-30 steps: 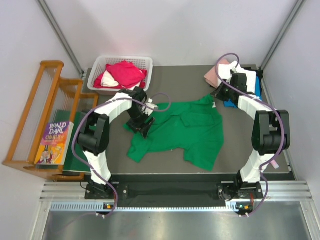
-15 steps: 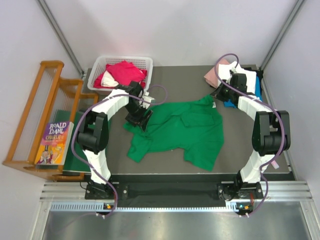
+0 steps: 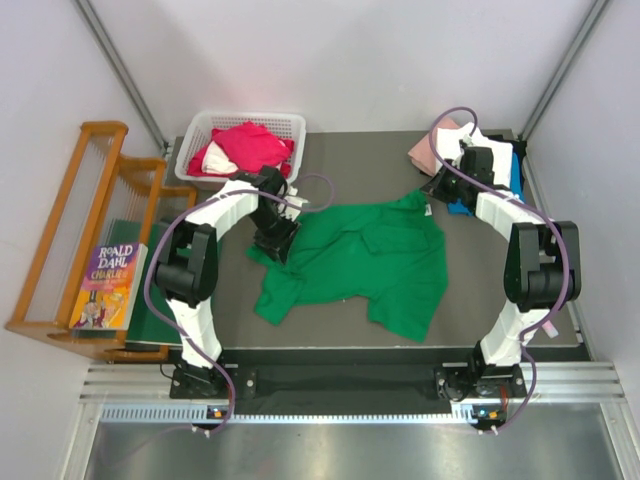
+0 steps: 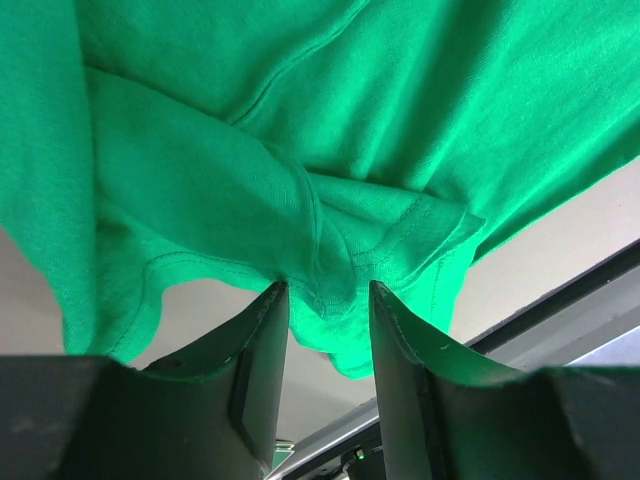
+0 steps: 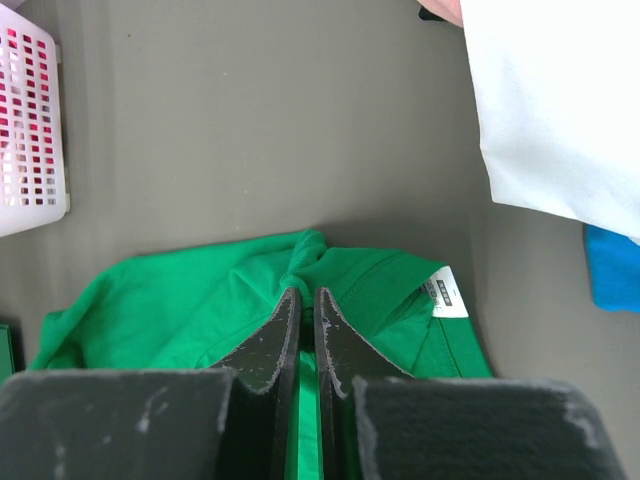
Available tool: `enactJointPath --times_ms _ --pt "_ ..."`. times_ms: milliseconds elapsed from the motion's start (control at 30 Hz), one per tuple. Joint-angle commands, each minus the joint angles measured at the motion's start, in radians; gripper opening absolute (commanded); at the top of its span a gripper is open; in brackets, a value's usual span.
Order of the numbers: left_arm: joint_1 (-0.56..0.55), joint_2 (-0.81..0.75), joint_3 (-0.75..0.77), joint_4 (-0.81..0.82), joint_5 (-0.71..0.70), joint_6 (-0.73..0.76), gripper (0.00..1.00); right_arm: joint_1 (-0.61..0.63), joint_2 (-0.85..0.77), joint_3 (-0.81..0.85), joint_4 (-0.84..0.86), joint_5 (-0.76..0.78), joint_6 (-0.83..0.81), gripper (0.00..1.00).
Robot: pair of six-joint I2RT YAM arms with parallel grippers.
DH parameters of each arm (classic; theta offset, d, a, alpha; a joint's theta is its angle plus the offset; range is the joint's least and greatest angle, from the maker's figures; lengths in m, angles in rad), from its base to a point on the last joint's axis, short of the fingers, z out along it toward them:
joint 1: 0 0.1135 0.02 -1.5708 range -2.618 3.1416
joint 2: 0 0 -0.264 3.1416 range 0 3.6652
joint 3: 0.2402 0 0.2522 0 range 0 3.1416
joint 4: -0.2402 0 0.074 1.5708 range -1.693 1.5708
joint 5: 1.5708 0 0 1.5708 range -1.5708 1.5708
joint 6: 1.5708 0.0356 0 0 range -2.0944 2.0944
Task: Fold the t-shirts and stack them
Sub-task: Flatten the tshirt out
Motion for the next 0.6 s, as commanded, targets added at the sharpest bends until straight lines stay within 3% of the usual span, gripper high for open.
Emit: enactJointPath --times_ms 0,167,267,300,400,567 --pt "-0.002 -0.019 -0.014 -0.011 0.031 0.008 0.43 0.01 -0.028 0.02 0.034 -0.003 -0.013 0.0" --pt "-0.002 -0.037 -0.034 0.002 0.011 0.011 0.4 0.01 -0.028 0.021 0.037 -0.001 -0.008 0.0" --pt "-0.002 -0.03 -0.036 0.012 0.003 0.012 0.27 0.01 -0.029 0.021 0.037 -0.003 -0.005 0.0" --pt "-0.002 -0.027 -0.037 0.015 0.0 0.011 0.17 0.009 -0.031 0.02 0.037 -0.003 -0.008 0.0" --pt "-0.002 -0.026 -0.04 0.021 -0.009 0.011 0.01 0.01 -0.032 0.02 0.032 -0.001 -0.011 0.0" --pt "0.006 -0.034 -0.036 0.018 -0.035 0.02 0.0 0.01 -0.021 0.034 0.026 0.0 -0.019 0.0"
